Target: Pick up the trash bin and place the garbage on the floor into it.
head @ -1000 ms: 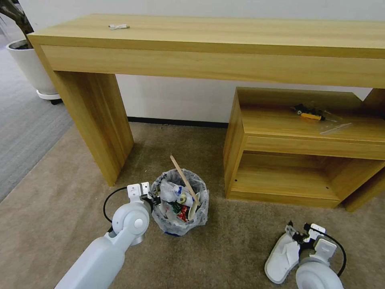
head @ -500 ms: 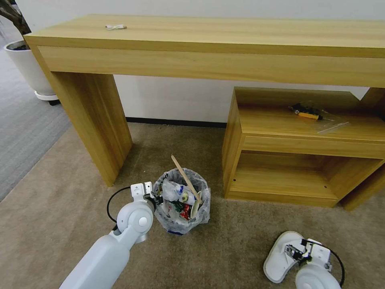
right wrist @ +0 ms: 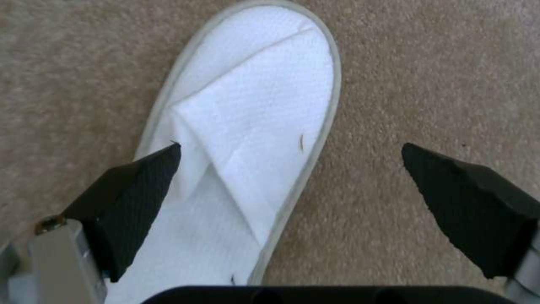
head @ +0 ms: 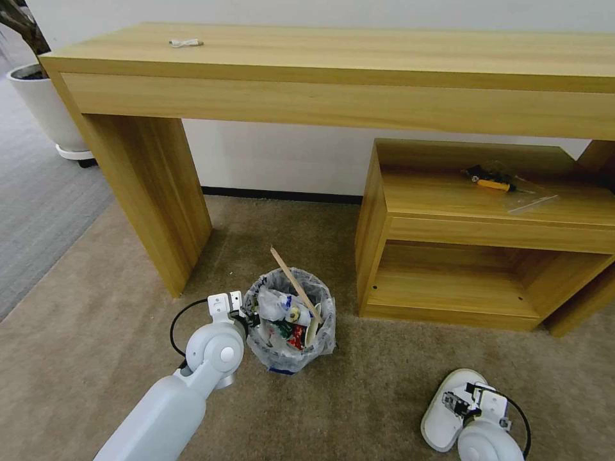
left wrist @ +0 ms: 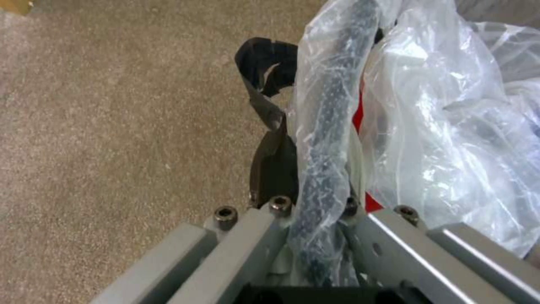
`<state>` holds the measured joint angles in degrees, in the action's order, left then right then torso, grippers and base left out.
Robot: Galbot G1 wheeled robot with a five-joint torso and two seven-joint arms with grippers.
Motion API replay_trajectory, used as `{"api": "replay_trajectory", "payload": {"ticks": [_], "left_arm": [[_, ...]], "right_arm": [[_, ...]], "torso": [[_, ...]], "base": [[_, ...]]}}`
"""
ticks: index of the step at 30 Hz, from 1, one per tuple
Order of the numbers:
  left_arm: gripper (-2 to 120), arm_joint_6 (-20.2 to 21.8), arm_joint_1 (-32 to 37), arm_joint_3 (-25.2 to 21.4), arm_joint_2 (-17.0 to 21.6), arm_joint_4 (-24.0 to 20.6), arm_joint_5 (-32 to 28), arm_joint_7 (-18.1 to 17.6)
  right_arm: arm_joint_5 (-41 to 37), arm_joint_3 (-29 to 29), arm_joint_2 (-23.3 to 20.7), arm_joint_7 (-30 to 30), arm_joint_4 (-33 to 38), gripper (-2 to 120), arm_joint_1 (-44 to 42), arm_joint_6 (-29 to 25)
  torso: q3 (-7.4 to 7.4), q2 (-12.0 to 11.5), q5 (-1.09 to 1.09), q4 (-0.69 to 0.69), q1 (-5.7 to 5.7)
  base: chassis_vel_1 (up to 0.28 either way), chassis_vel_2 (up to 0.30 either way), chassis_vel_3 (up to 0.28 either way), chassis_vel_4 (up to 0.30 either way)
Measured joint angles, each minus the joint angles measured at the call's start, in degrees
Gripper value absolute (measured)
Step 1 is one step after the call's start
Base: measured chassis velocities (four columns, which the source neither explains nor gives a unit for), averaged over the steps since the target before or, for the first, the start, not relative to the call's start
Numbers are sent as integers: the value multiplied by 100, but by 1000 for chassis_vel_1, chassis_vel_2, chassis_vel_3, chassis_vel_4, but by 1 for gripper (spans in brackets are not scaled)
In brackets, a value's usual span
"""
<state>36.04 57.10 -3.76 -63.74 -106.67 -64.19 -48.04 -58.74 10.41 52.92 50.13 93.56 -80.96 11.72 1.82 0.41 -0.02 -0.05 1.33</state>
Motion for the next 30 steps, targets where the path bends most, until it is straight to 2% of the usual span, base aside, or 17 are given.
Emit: {"api": "replay_trajectory", "payload": {"ticks": [14,16,18,25,28,30], "left_arm": [[0,3,44,-5,-24,-98,-13,-16],[0,3,53,-7,-23,-114,-16,-16],[0,3,66,-12,-6,-137,-20,-17],[0,-3,68,-18,-31,-138,-14,-21],[0,-8,76,-20,-27,-137,-7,-22],[0,-9,76,-19,-30,-137,-5,-22]], "right_arm": [[298,-175,191,-261,-829,100,407,-222],[333,-191,210,-272,-888,97,442,-247],[461,-209,232,-319,-930,88,458,-313],[576,-253,345,-263,-928,83,479,-358],[632,-251,385,-266,-935,73,452,-371],[690,-249,416,-267,-939,71,450,-394]], "torso": [[0,0,0,1,0],[0,-1,1,1,0],[0,-1,0,1,0],[-1,0,1,1,0],[-1,-1,0,1,0],[-1,-1,0,0,0]], "base": [[0,0,0,0],[0,0,0,0],[0,0,0,0],[0,0,0,0],[0,0,0,0],[0,0,0,0]]}}
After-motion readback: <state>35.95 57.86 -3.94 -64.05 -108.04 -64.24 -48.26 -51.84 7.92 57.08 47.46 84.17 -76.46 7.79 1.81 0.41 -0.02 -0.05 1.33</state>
